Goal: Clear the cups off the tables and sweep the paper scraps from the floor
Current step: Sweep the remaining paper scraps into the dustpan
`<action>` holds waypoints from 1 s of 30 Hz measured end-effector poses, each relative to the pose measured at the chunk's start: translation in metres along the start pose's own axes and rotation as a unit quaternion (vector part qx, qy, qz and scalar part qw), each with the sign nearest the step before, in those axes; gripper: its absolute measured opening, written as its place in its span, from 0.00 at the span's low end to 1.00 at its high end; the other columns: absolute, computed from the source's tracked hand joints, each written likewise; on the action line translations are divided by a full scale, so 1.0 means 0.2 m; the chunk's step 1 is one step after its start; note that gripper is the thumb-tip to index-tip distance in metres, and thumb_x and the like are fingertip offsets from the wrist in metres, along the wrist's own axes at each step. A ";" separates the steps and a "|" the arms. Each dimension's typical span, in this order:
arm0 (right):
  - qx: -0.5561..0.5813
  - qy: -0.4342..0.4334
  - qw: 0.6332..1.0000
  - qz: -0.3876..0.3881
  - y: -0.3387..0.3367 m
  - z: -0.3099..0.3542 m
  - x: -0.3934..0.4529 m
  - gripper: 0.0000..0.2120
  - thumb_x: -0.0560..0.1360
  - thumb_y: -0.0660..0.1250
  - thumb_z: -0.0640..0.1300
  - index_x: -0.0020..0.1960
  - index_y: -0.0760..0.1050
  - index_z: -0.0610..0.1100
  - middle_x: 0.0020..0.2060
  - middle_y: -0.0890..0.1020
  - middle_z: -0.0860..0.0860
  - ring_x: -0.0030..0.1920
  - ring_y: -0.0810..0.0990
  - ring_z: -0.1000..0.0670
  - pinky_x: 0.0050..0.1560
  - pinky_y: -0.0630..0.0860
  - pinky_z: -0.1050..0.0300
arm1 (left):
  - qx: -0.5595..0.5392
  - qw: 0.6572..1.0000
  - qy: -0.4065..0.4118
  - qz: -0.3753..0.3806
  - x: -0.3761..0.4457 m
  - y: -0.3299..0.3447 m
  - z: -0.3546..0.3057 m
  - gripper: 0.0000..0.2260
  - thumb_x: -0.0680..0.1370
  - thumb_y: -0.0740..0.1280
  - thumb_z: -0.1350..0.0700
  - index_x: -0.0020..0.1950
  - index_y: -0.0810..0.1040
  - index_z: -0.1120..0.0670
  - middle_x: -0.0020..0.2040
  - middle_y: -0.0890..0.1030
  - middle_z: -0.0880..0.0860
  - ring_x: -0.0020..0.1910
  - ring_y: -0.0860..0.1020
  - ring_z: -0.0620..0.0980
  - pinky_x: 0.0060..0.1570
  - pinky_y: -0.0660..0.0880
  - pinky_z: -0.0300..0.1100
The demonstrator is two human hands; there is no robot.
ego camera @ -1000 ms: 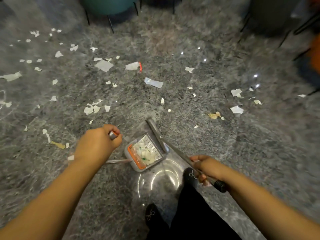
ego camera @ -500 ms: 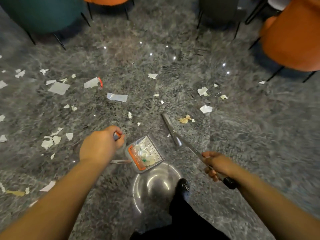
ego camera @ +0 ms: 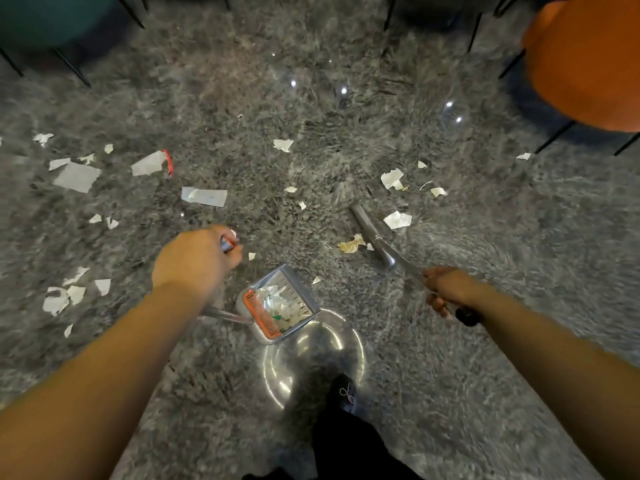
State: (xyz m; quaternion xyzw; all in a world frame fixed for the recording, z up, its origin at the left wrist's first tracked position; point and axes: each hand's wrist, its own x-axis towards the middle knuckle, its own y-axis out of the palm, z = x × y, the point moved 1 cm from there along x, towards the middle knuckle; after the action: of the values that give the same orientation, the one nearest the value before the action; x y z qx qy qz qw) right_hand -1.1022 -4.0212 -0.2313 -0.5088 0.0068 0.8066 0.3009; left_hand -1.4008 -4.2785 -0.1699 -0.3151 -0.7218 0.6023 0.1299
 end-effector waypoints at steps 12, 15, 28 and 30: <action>-0.131 0.064 0.989 0.032 0.08 0.13 0.36 0.08 0.79 0.53 0.33 0.57 0.67 0.35 0.26 0.69 0.42 0.22 0.68 0.48 0.26 0.66 0.59 | 0.012 1.000 -0.022 0.000 0.12 -0.04 -0.01 0.07 0.76 0.70 0.46 0.49 0.80 0.47 0.42 0.83 0.53 0.38 0.79 0.56 0.36 0.78 0.48; -0.186 0.036 0.980 0.068 0.16 0.11 0.30 0.06 0.80 0.52 0.33 0.55 0.66 0.34 0.26 0.70 0.41 0.24 0.69 0.46 0.26 0.68 0.57 | 0.020 1.000 -0.024 0.000 0.13 -0.04 -0.01 0.08 0.76 0.69 0.45 0.50 0.79 0.47 0.41 0.82 0.53 0.38 0.79 0.57 0.36 0.78 0.48; -0.310 0.018 0.931 0.193 0.55 0.07 -0.09 0.10 0.79 0.57 0.37 0.42 0.65 0.50 0.34 0.72 0.51 0.27 0.72 0.53 0.25 0.71 0.62 | 0.003 1.000 -0.019 0.011 0.23 -0.06 0.02 0.06 0.77 0.66 0.45 0.48 0.77 0.46 0.32 0.76 0.47 0.30 0.74 0.48 0.27 0.66 0.39; -0.233 0.040 0.947 0.217 0.59 0.08 -0.14 0.08 0.79 0.55 0.36 0.43 0.65 0.47 0.30 0.72 0.46 0.24 0.71 0.50 0.24 0.69 0.59 | -0.001 1.000 -0.015 0.016 0.24 -0.06 0.03 0.06 0.77 0.66 0.44 0.48 0.76 0.46 0.32 0.76 0.47 0.30 0.74 0.48 0.27 0.65 0.39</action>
State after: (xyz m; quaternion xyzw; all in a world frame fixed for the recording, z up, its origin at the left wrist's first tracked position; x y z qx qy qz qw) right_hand -1.1653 -4.1265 -0.2361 -0.5825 -0.0595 0.8106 -0.0087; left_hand -1.4443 -4.2539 -0.1688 -0.3176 -0.7190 0.6086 0.1090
